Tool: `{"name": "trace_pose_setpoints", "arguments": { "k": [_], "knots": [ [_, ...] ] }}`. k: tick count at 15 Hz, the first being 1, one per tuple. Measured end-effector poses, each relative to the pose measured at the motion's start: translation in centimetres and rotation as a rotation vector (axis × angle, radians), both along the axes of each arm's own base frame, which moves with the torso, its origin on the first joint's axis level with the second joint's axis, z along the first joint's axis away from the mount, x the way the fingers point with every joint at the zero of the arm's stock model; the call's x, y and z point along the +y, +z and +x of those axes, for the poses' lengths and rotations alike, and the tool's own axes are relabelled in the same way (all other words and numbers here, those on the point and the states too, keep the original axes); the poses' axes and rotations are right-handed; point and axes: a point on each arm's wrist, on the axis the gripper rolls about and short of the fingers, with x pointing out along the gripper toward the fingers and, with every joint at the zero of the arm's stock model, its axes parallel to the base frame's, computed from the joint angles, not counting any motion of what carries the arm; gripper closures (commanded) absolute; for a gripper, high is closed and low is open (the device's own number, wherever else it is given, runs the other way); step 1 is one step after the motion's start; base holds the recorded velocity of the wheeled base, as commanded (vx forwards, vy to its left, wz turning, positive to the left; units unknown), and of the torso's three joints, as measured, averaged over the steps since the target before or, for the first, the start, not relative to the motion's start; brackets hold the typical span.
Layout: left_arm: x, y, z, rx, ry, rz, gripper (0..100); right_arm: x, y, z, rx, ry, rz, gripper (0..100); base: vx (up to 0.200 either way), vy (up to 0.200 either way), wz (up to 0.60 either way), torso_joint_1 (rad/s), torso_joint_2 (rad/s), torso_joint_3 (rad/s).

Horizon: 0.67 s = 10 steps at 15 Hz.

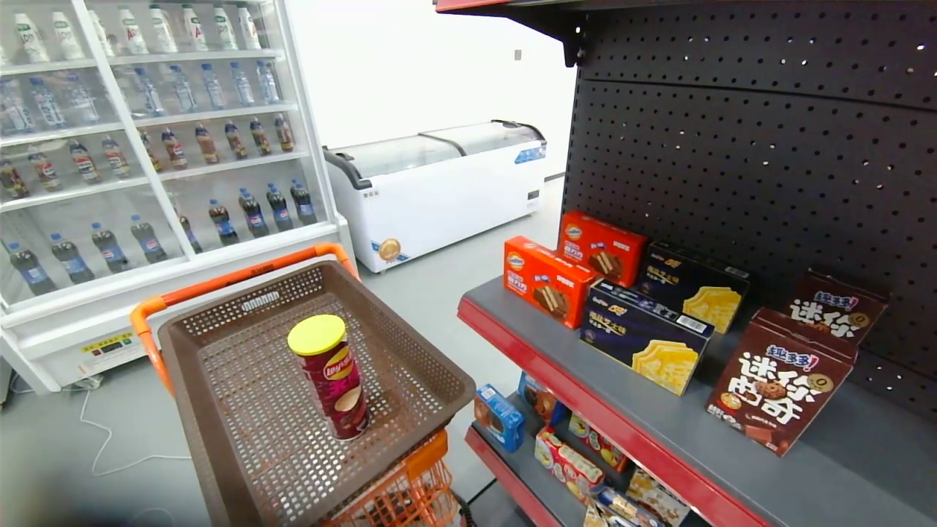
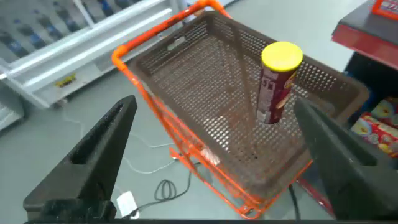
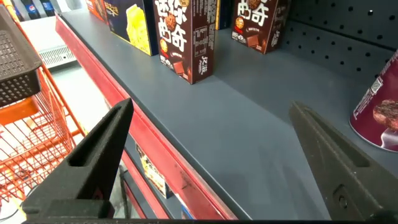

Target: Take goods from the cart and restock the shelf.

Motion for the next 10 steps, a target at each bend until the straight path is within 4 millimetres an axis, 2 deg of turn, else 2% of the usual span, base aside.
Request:
{"name": "trace_pose_setpoints", "arguments": {
  "k": [2,4,7,10],
  "knots": [
    [0.3,-0.4,3.3,0.014,-0.069,-0.051,0,0.0,0.0,0.0,0.000,0.000,0.000,0,0.000,0.000,0.00,0.000,0.00,0.000],
    [0.6,-1.9,6.3,0.011,-0.164,-0.108,0,0.0,0.0,0.0,0.000,-0.001,0.000,0,0.000,0.000,0.00,0.000,0.00,0.000],
    [0.8,-4.6,9.3,0.054,-0.221,-0.136,0,0.0,0.0,0.0,0.000,-0.001,0.000,0,0.000,0.000,0.00,0.000,0.00,0.000],
    [0.6,-7.1,11.2,0.103,-0.299,-0.164,0,0.0,0.0,0.0,0.000,0.000,0.000,0,0.000,0.000,0.00,0.000,0.00,0.000]
  ]
}}
